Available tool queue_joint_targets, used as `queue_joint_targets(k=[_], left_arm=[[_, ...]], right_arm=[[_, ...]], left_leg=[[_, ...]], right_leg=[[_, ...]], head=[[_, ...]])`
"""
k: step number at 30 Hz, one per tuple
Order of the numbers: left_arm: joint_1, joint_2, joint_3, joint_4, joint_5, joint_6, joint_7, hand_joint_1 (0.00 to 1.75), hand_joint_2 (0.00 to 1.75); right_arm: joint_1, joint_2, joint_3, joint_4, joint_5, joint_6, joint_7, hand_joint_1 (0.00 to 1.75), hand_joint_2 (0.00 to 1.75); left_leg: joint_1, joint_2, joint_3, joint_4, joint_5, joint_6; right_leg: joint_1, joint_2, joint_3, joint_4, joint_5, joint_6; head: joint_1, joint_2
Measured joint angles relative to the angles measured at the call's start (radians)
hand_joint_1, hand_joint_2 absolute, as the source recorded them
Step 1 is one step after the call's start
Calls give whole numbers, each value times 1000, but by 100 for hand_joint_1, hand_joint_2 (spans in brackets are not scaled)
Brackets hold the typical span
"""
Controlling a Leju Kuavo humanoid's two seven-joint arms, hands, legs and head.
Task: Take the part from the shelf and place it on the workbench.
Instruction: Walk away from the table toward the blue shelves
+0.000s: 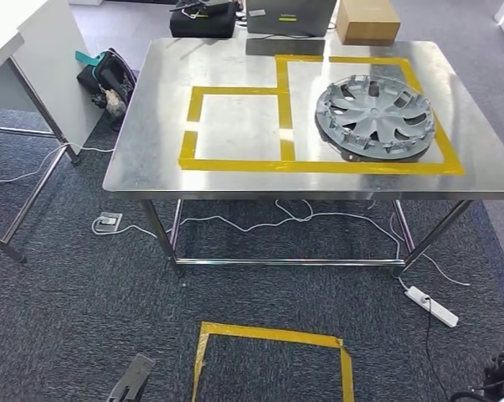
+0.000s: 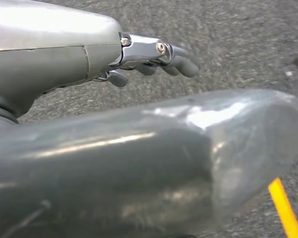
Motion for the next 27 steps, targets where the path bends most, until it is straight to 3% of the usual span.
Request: queue_joint_targets(k=[1, 2, 4, 5, 6, 7, 8, 10, 11, 13, 15, 16, 18, 20, 21, 22, 23, 25, 27], left_arm=[[1, 1, 0, 0, -1, 0, 0, 0, 0], [1, 2, 1, 0, -1, 0, 0, 0, 0], [0, 4, 1, 0, -4, 0, 0, 0, 0], [-1, 5, 1, 0, -5, 1, 0, 0, 0], [-1, 5, 1, 0, -7, 1, 0, 0, 0], [-1, 6, 1, 0, -8, 2, 0, 0, 0], [-1, 6, 1, 0, -9, 2, 0, 0, 0], [-2, 6, 1, 0, -9, 3, 0, 0, 0], [-3, 7, 1, 0, -10, 4, 0, 0, 0], [-4, 7, 1, 0, -10, 4, -2, 0, 0], [-3, 8, 1, 0, -10, 6, -4, 0, 0], [-3, 8, 1, 0, -11, 7, -5, 0, 0], [-3, 9, 1, 0, -12, 10, -8, 0, 0], [-3, 9, 1, 0, -16, 14, -10, 0, 0], [-3, 9, 1, 0, -17, 14, -12, 0, 0], [-3, 8, 1, 0, -18, 15, -12, 0, 0], [-3, 8, 1, 0, -19, 15, -13, 0, 0], [-3, 9, 1, 0, -20, 16, -13, 0, 0], [-3, 9, 1, 0, -21, 18, -14, 0, 0]], right_arm=[[2, 0, 0, 0, -3, 1, -3, 0, 0], [3, 0, -1, 0, -6, 2, -7, 0, 0], [4, 1, -1, 0, -8, 7, -11, 0, 0], [4, 1, -1, 0, -9, 8, -13, 0, 0], [5, 1, -1, 0, -8, 10, -14, 0, 0], [5, 2, -1, 0, -7, 11, -14, 0, 0], [5, 2, -2, 0, -5, 11, -15, 0, 0], [4, 2, -2, 0, -3, 13, -15, 0, 0], [3, 2, -3, 0, -2, 13, -16, 0, 0], [3, 2, -4, -1, -2, 13, -16, 0, 0], [5, 3, -6, -1, -1, 13, -17, 0, 0], [5, 3, -8, -1, -1, 12, -17, 0, 0], [7, 5, -10, -2, 1, 8, -17, 0, 0], [10, 9, -11, -2, 0, 4, -16, 0, 0], [13, 10, -11, -2, -5, 6, -15, 0, 0], [15, 11, -12, -2, -13, 9, -12, 0, 0], [16, 12, -12, -2, -27, 16, -9, 0, 0], [17, 13, -15, -2, -59, 31, -3, 0, 0], [17, 13, -20, -2, -83, 42, -1, 0, 0]], left_leg=[[-1, 2, -9, -1, 9, 10], [-1, 4, -18, -2, 19, 18], [-5, 5, -41, -1, 38, 27], [-8, 6, -54, -1, 49, 29], [-10, 6, -68, 0, 59, 30], [-13, 7, -82, 0, 70, 30], [-15, 7, -95, 1, 80, 30], [-18, 7, -116, 2, 100, 26], [-19, 7, -123, 2, 109, 23], [-21, 7, -131, 1, 127, 14], [-19, 7, -136, 0, 136, 5], [-18, 6, -142, 11, 122, -1], [-15, 6, -170, 87, 48, -15], [-10, 6, -209, 213, -33, -25], [-8, 6, -219, 259, -46, -28], [-7, 6, -215, 276, -38, -28], [-7, 5, -192, 255, -15, -27], [-7, -13, -109, 136, 38, -18], [-5, -38, -45, 33, 56, -9]], right_leg=[[-2, 0, -9, 14, -20, 4], [-3, 1, -22, 47, -58, 7], [-1, 1, -55, 170, -159, 8], [1, 1, -65, 234, -192, 7], [3, 1, -65, 277, -201, 5], [5, 1, -50, 289, -189, 1], [8, 1, -17, 263, -161, -3], [13, 1, 90, 128, -125, -11], [16, 2, 143, 52, -129, -14], [20, 3, 188, -34, -148, -19], [20, 3, 175, -41, -141, -29], [19, 3, 171, -42, -134, -37], [14, 1, 163, -43, -119, -52], [14, 2, 149, -42, -104, -58], [14, 5, 139, -41, -97, -57], [14, 10, 130, -40, -91, -55], [14, 16, 123, -38, -86, -53], [14, 28, 112, -35, -80, -48], [14, 42, 102, -30, -76, -41]], head=[[1, 0], [1, 0], [4, 0], [5, 0], [6, 0], [6, 0], [6, 0], [6, 0], [6, 0], [6, 0], [6, 0], [5, 0], [0, 0], [-3, 0], [-3, 0], [-3, 0], [-3, 0], [-3, 0], [-2, 0]])
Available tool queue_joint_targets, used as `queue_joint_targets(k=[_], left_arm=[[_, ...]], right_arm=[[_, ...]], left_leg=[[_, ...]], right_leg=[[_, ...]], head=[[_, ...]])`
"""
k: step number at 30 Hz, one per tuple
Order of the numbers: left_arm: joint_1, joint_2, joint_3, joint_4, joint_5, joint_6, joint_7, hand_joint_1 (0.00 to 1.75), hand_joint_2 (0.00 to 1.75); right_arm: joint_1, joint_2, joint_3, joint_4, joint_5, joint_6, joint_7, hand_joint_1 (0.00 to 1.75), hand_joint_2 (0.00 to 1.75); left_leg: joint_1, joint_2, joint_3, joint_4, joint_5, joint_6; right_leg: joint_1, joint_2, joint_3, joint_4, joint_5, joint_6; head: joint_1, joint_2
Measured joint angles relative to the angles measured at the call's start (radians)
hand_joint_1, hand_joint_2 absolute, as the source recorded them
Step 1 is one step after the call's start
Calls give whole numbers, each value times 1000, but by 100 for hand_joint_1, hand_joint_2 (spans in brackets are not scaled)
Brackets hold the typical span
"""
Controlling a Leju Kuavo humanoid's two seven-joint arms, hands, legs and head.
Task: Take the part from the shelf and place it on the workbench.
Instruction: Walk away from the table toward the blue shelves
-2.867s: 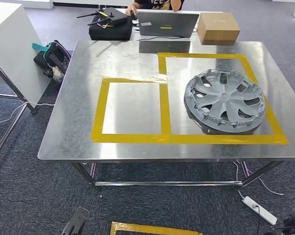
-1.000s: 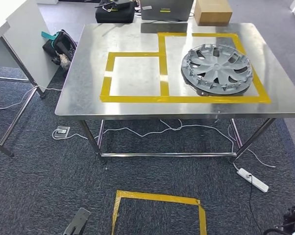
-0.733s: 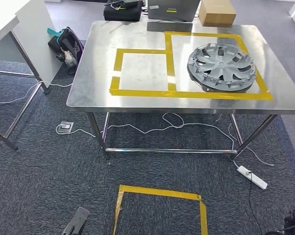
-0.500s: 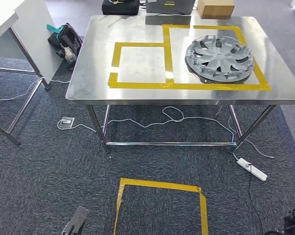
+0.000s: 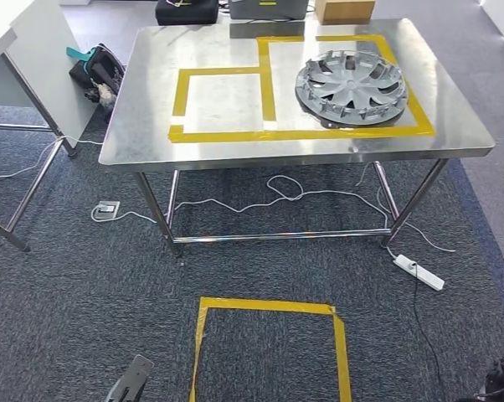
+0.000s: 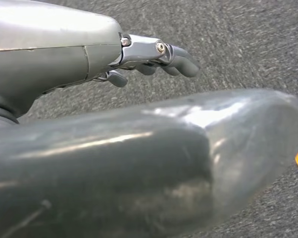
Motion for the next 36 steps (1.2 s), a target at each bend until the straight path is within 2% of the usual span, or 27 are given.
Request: queue_joint_targets(k=[1, 3, 5, 6, 8, 9, 10, 11, 12, 14, 15, 16, 18, 19, 21, 23, 24, 25, 26, 27, 28, 29, 31, 32, 34, 35, 36], left_arm=[[0, 0, 0, 0, 0, 1, 0, 0, 0], [-1, 0, 0, 0, -2, 2, 0, 0, 0], [-3, -2, 0, 0, -3, 3, -1, 0, 0], [-2, -3, 0, 0, -3, 3, -1, 0, 0], [2, -3, 0, 0, -4, 4, -1, 0, 0], [4, -3, 0, 0, -4, 5, -1, 0, 0], [5, -3, 0, 0, -4, 6, -1, 0, 0], [5, -4, 0, 0, -4, 6, -1, 0, 0], [5, -5, 0, 0, -4, 7, -1, 0, 0], [5, -6, 0, 0, -5, 7, -1, 0, 0], [6, -7, 0, 0, -6, 7, -1, 0, 0], [6, -7, 0, 0, -8, 7, -1, 0, 0], [6, -9, 0, 0, -10, 7, -2, 0, 0], [6, -9, 0, 0, -11, 7, -2, 0, 0], [5, -10, 0, 0, -12, 8, -2, 0, 0], [8, -10, 0, 0, -12, 8, -2, 0, 0], [11, -11, 0, 0, -12, 8, -2, 0, 0], [13, -11, 0, 0, -12, 9, 0, 0, 0], [15, -11, 0, 0, -12, 8, 1, 0, 0], [16, -11, 0, 0, -12, 8, 4, 0, 0], [16, -11, 0, 0, -13, 7, 6, 0, 0], [16, -12, 0, 0, -13, 7, 9, 0, 0], [16, -13, 1, 0, -14, 6, 16, 0, 0], [17, -15, 1, 0, -14, 6, 18, 0, 0], [18, -19, 2, 0, -15, 5, 19, 0, 0], [18, -21, 2, 0, -16, 4, 19, 0, 0], [18, -24, 3, 0, -18, 3, 19, 0, 0]], right_arm=[[1, 0, -2, 0, -6, 4, 0, 0, 0], [5, 0, -9, 0, -14, 8, -1, 0, 0], [8, 0, -16, -1, -17, 11, -4, 0, 0], [10, 1, -19, -1, -17, 11, -5, 0, 0], [15, 2, -23, -2, -19, 11, -6, 0, 0], [20, 3, -25, -2, -20, 11, -7, 0, 0], [24, 4, -28, -2, -21, 11, -8, 0, 0], [28, 5, -31, -2, -23, 11, -8, 0, 0], [31, 6, -35, -1, -25, 12, -9, 0, 0], [34, 11, -48, 0, -29, 18, -9, 0, 0], [34, 17, -57, 3, -30, 22, -9, 0, 0], [34, 25, -68, 7, -31, 27, -7, 0, 0], [34, 44, -100, 22, -27, 36, 1, 0, 0], [33, 55, -123, 35, -23, 43, 6, 0, 0], [17, 79, -183, 77, -19, 69, 27, 0, 0], [-11, 103, -261, 149, -18, 109, 51, 0, 0], [-27, 113, -306, 198, -13, 130, 65, 0, 0], [-45, 120, -352, 253, -1, 150, 74, 0, 0], [-66, 124, -403, 321, 17, 167, 82, 0, 0], [-92, 126, -457, 399, 40, 181, 86, 0, 0], [-120, 127, -510, 485, 63, 193, 84, 0, 0], [-148, 126, -563, 579, 87, 200, 81, 0, 0], [-199, 118, -663, 790, 137, 199, 66, 0, 0], [-219, 111, -709, 905, 160, 190, 54, 0, 0], [-246, 101, -787, 1127, 205, 159, 51, 0, 0], [-256, 98, -817, 1230, 227, 139, 67, 0, 0], [-267, 98, -840, 1325, 251, 117, 98, 0, 0]], left_leg=[[0, -7, 12, -21, -4, 4], [2, 7, 12, -37, -11, 11], [6, 25, 11, -48, -13, 22], [8, 34, 11, -50, -12, 26], [7, 52, 10, -50, -12, 31], [6, 63, 10, -50, -12, 31], [6, 73, 11, -50, -11, 32], [6, 82, 12, -49, -12, 31], [6, 91, 14, -49, -12, 30], [2, 108, 17, -45, -16, 24], [-1, 115, 17, -43, -17, 20], [-5, 123, 16, -40, -17, 15], [-7, 141, 13, -38, -18, 6], [-6, 137, 11, -32, -26, 0], [-3, 103, -13, 28, -72, -9], [-1, 65, -69, 158, -140, -11], [-1, 59, -97, 218, -162, -10], [-1, 56, -112, 249, -167, -8], [-1, 54, -109, 243, -151, -5], [0, 49, -88, 201, -120, -3], [2, 34, -54, 136, -83, -1], [5, 8, -19, 67, -57, 0], [11, -31, 18, -11, -38, 3], [11, -36, 20, -20, -40, 6], [13, -18, 17, -23, -34, 19], [14, -8, 16, -25, -31, 26], [15, 5, 16, -27, -28, 32]], right_leg=[[-1, 7, -6, 2, 3, 5], [-1, 20, -18, 7, 8, 17], [0, 6, -43, 43, -18, 27], [0, -7, -65, 89, -46, 31], [-2, -26, -124, 228, -110, 40], [-3, -29, -148, 283, -126, 44], [-4, -31, -156, 305, -124, 48], [-6, -34, -145, 285, -103, 51], [-8, -42, -114, 226, -68, 53], [-7, -82, -43, 83, -12, 53], [-6, -97, -20, 38, 1, 48], [-4, -105, -12, 18, 3, 42], [-3, -87, -18, 20, 6, 25], [-4, -76, -21, 21, 9, 18], [-8, -56, -28, 18, 17, 4], [-9, -35, -37, 18, 24, -5], [-8, -24, -42, 18, 27, -7], [-8, -12, -46, 18, 30, -6], [-8, 0, -49, 18, 33, -5], [-9, 13, -51, 19, 36, -2], [-10, 25, -52, 19, 39, 2], [-9, 36, -55, 21, 41, 7], [-7, 53, -64, 24, 47, 18], [-6, 61, -69, 22, 51, 25], [-9, 67, -78, 18, 57, 37], [-8, 53, -86, 29, 49, 42], [-8, 31, -104, 62, 26, 47]], head=[[0, 0], [-1, 0], [4, 0], [6, 0], [9, 0], [9, 0], [9, 0], [9, 0], [9, 0], [11, 0], [10, 0], [11, 0], [10, 0], [10, 0], [8, 0], [6, 0], [6, 0], [6, 0], [6, 0], [6, 0], [6, 0], [6, 0], [6, 0], [6, 0], [6, 0], [10, 0], [15, 0]])
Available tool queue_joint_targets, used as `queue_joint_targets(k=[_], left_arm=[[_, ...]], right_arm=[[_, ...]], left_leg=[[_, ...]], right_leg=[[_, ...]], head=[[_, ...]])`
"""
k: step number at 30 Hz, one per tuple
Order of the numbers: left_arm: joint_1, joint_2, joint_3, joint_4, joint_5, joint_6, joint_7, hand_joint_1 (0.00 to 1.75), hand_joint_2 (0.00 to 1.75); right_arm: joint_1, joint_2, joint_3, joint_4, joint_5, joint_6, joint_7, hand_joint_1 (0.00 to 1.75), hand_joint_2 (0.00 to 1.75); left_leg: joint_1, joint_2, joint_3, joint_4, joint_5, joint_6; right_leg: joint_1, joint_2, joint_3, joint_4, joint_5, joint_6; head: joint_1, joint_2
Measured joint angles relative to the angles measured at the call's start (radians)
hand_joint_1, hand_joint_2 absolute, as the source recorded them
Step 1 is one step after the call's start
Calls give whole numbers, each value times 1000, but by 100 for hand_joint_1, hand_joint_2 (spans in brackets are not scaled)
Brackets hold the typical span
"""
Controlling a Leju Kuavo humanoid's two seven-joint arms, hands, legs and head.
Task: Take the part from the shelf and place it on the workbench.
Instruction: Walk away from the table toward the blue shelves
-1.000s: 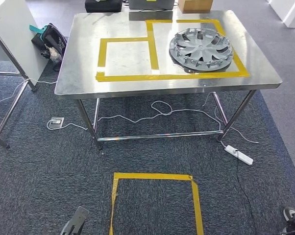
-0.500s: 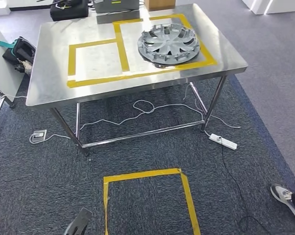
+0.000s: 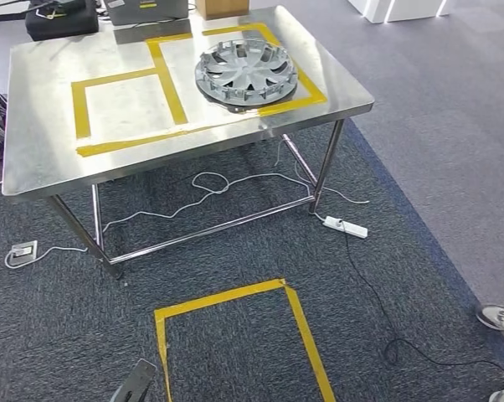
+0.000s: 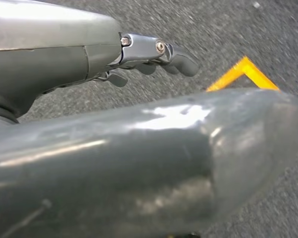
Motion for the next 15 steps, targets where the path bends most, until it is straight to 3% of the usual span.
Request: queue_joint_targets(k=[2, 3, 4, 5, 6, 8, 10, 11, 13, 15], left_arm=[[3, -2, 0, 0, -7, -1, 3, 0, 0], [5, -3, 0, 0, -10, -1, 5, 0, 0], [6, -3, 0, 0, -12, 0, 7, 0, 0], [6, -3, 0, 0, -15, 2, 8, 0, 0], [5, -4, 0, 0, -17, 4, 9, 0, 0], [3, -5, 0, 0, -21, 8, 8, 0, 0], [1, -4, 0, 0, -22, 13, 6, 0, 0], [-1, -4, 0, 0, -20, 15, 4, 0, 0], [-7, -3, 0, 0, -14, 17, -1, 0, 0], [-14, -3, 1, 0, -13, 17, -5, 0, 0]], right_arm=[[-23, 7, -22, 167, 53, -42, 88, 0, 0], [-32, 15, -24, 242, 80, -58, 142, 0, 0], [-37, 25, -25, 306, 101, -66, 198, 0, 0], [-39, 36, -25, 361, 116, -71, 250, 0, 0], [-41, 46, -25, 409, 127, -72, 295, 0, 0], [-48, 62, -25, 480, 137, -69, 351, 0, 0], [-61, 78, -25, 531, 155, -59, 400, 0, 0], [-65, 86, -24, 552, 169, -48, 434, 0, 0], [-68, 107, -20, 585, 200, -17, 486, 0, 0], [-70, 128, -10, 606, 225, 15, 490, 0, 0]], left_leg=[[-4, 29, -2, 0, 1, 5], [-6, 45, -4, 0, 1, 6], [-7, 60, -5, 0, 1, 6], [-8, 73, -5, 1, 0, 5], [-8, 85, -4, 1, 0, 4], [-11, 106, -1, 2, -4, -2], [-17, 125, 4, 4, -7, -14], [-19, 134, 5, 4, -8, -20], [-15, 143, 6, 4, -9, -33], [-10, 112, -9, 38, -37, -45]], right_leg=[[0, -48, -57, 129, -73, 7], [-2, -58, -87, 198, -104, 10], [-3, -64, -103, 242, -119, 11], [-4, -68, -99, 246, -115, 12], [-5, -73, -73, 208, -93, 12], [-5, -109, 13, 67, -40, 10], [-3, -137, 65, -19, -16, 0], [-1, -138, 68, -26, -16, -8], [0, -116, 62, -25, -11, -23], [-2, -96, 58, -29, -4, -38]], head=[[9, 0], [11, 0], [10, 0], [11, 0], [11, 0], [12, 0], [11, 0], [11, 0], [10, 0], [9, 0]])
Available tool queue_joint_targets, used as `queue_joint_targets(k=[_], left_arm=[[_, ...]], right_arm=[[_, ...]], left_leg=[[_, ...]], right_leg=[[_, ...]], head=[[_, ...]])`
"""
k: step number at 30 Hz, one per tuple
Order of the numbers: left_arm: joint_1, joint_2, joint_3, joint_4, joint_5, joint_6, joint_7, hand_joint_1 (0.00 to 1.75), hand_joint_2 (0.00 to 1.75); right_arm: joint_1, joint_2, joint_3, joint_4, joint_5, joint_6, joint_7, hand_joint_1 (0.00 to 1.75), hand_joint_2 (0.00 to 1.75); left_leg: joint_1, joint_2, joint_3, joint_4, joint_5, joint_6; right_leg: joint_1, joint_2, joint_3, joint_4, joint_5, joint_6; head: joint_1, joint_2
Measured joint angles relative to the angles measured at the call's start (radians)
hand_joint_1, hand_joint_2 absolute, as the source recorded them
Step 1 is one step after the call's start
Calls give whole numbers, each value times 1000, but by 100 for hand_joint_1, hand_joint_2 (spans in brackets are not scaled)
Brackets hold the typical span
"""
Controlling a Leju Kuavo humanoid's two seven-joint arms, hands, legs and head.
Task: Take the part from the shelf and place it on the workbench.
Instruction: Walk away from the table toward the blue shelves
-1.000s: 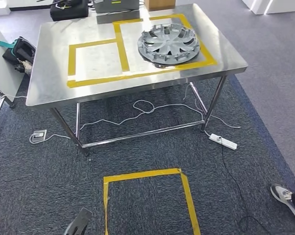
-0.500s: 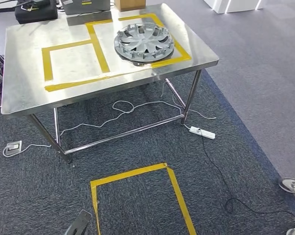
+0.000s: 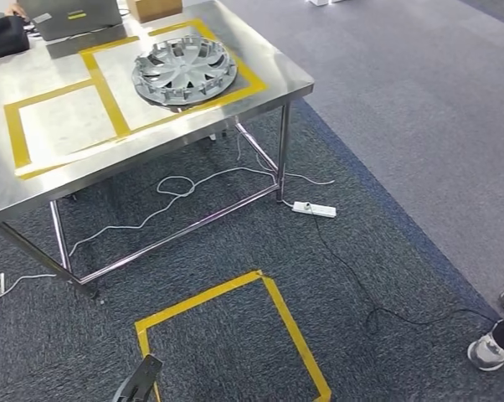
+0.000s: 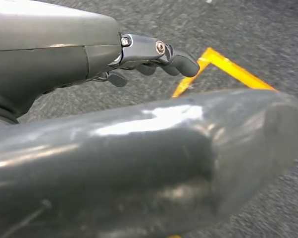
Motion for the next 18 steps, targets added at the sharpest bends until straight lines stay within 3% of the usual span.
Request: queue_joint_targets(k=[2, 3, 4, 5, 7, 9, 11, 13, 15, 17, 18], left_arm=[[-3, 2, 0, 0, -6, -1, -1, 0, 0], [-3, 4, 0, 0, -9, -2, -1, 0, 0], [-3, 7, 0, 0, -12, -3, -1, 0, 0], [-3, 9, 0, 0, -13, -4, -1, 0, 0], [-5, 14, 0, 0, -16, -6, -1, 0, 0], [-7, 16, 0, 0, -17, -7, -1, 0, 0], [-9, 18, 0, 0, -18, -7, -1, 0, 0], [-11, 18, 0, 0, -20, -7, -2, 0, 0], [-11, 19, -1, 0, -28, -7, -7, 0, 0], [-4, 20, -1, 0, -31, -4, -12, 0, 0], [3, 21, -1, 0, -26, 0, -13, 0, 0]], right_arm=[[-9, 14, 13, 12, 18, 30, -53, 0, 0], [-15, 16, 21, 16, 27, 45, -93, 0, 0], [-20, 18, 29, 21, 35, 59, -133, 0, 0], [-24, 18, 35, 24, 41, 70, -166, 0, 0], [-30, 17, 44, 27, 45, 81, -200, 0, 0], [-36, 15, 51, 29, 45, 85, -208, 0, 0], [-41, 14, 56, 30, 46, 86, -211, 0, 0], [-38, 12, 59, 31, 47, 86, -216, 0, 0], [-34, 11, 62, 34, 50, 88, -223, 0, 0], [-39, 11, 63, 39, 54, 89, -212, 0, 0], [-41, 11, 64, 41, 57, 90, -194, 0, 0]], left_leg=[[1, -46, -51, 109, -62, -5], [1, -56, -84, 177, -91, -5], [1, -61, -111, 227, -105, -5], [0, -64, -122, 246, -99, -3], [2, -73, -90, 173, -37, 0], [8, -111, -30, 45, 19, 2], [11, -137, -5, -15, 30, 6], [10, -124, -6, -20, 34, 18], [11, -105, -7, -24, 40, 32], [10, -80, -8, -25, 42, 40], [8, -66, -8, -25, 41, 42]], right_leg=[[-1, 23, -6, -2, 6, -11], [-1, 36, -9, -2, 8, -14], [0, 51, -12, -2, 10, -15], [0, 64, -14, -1, 12, -16], [0, 91, -14, 0, 15, -13], [1, 115, -19, 6, 17, -5], [2, 134, -30, 9, 21, 6], [0, 146, -40, 5, 28, 18], [0, 110, -58, 31, 9, 29], [2, 53, -108, 139, -57, 37], [1, 38, -139, 211, -93, 40]], head=[[-3, 0], [-4, 0], [-4, 0], [-4, 0], [-4, 0], [-4, 0], [-4, 0], [-4, 0], [3, 0], [12, 0], [13, 0]])
